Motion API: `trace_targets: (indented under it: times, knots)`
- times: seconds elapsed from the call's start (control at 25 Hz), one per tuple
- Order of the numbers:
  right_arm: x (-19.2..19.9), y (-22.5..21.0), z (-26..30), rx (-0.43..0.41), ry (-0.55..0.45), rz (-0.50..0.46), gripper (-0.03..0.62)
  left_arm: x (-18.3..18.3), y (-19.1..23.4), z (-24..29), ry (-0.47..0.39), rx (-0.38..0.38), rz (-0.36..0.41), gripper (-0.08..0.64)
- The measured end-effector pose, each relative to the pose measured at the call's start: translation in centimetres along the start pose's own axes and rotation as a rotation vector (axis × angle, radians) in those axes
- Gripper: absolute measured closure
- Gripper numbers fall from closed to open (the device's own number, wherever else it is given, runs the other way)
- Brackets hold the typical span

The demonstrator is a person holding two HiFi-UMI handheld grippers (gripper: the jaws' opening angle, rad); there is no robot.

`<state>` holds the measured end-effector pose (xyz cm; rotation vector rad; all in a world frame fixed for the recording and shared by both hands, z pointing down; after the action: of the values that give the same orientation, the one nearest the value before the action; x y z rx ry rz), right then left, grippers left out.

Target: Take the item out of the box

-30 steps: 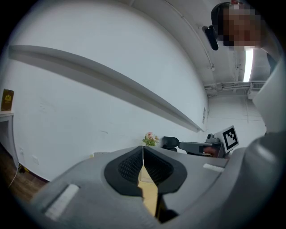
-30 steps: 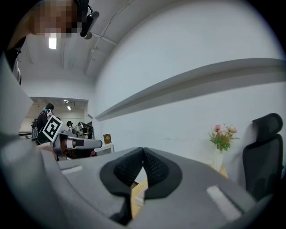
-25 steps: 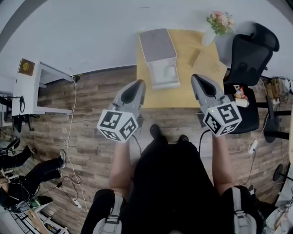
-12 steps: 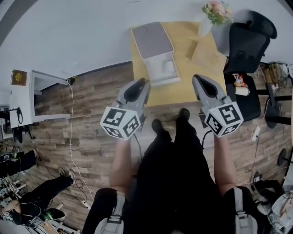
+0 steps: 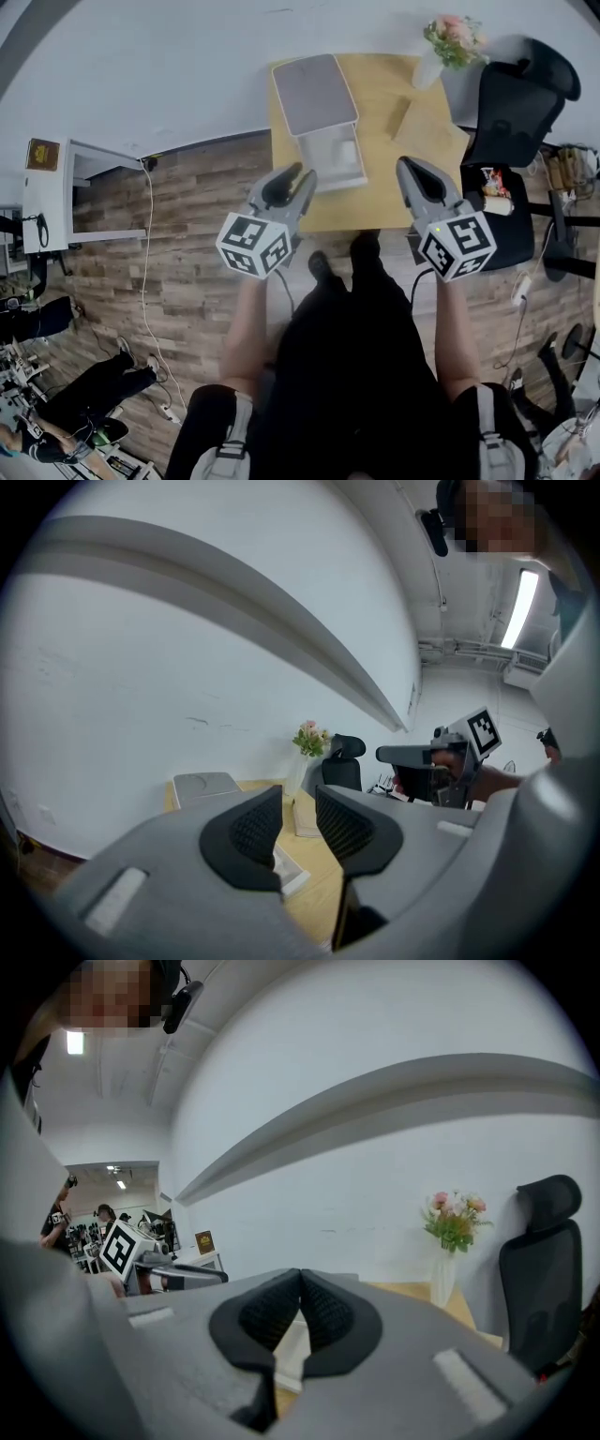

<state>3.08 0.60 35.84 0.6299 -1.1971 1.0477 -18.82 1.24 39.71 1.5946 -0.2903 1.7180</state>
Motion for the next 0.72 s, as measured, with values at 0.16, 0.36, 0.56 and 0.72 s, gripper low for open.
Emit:
trace_targets:
  times: [0.16, 0.36, 0.56, 0.72]
  knots:
    - [-0.6, -1.4, 2.7, -0.035, 0.016, -0.016, 0.589, 0.9, 2.1, 2.8, 0.054, -0.005, 0.007, 0.427]
    - [-0.1, -3.9, 5.8, -0.071, 0.06, 0.0, 0.589, 2.4, 4.0, 6.3, 0.137, -0.015, -0.012, 0.416]
    - [0.7, -6.8, 8.4, -0.089, 0.112, 0.012, 0.589, 4.8, 5.8, 9.8, 0.205, -0.007, -0.018, 0.392]
    - [1.3, -8.8, 10.2, -0.118, 0.147, 0.019, 0.589, 7.0, 7.2, 12.4, 0.264, -0.014, -0.044, 0.386]
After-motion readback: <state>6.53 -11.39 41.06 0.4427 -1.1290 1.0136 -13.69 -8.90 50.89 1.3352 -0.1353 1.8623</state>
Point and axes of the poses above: the fingertips, and each gripper's own axes: z forward along the fingers, y to its left, x out of its underside, the point moved 5 cm from there along -z, backward along the fingers, and after that the axes turned 11 degrees about x, right-handed, at the moved point
